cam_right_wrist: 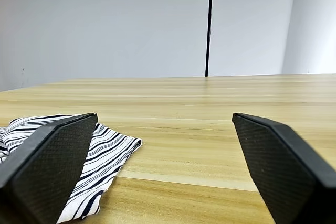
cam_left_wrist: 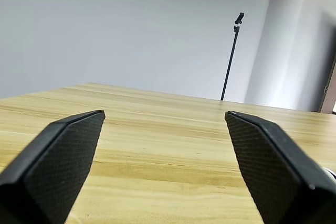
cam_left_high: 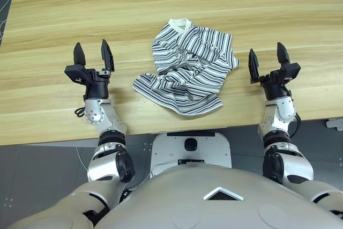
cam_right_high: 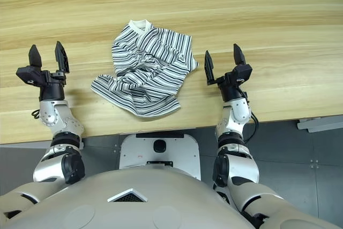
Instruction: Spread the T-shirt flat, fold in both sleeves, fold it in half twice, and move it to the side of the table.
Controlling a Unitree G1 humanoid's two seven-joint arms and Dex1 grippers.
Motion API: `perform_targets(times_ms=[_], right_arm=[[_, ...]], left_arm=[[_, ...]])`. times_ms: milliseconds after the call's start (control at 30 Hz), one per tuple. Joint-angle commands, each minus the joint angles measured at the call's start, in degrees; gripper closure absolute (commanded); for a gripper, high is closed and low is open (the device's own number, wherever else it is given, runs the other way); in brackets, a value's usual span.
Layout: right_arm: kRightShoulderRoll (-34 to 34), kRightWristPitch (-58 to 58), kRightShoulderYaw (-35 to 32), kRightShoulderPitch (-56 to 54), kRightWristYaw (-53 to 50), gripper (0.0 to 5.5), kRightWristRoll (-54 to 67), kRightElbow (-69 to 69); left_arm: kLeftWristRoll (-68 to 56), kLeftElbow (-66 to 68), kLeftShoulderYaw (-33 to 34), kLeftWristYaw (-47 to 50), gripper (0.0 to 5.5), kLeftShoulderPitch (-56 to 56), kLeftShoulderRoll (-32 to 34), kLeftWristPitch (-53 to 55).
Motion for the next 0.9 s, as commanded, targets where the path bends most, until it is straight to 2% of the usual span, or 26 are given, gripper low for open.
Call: perform_targets(times_ms=[33, 900], right_arm=[[0.7, 0.4, 0.0, -0.2, 0.3, 0.74, 0.0, 0.6], [0.6, 0.4, -0.1, -0.3, 0.4, 0.74, 0.1, 0.8]], left_arm=[[0.3, 0.9, -0.2, -0.5, 1.23, -0.2, -0.4, 0.2], [0.3, 1.1, -0.1, -0.5, 1.23, -0.4, -0.4, 0.3]])
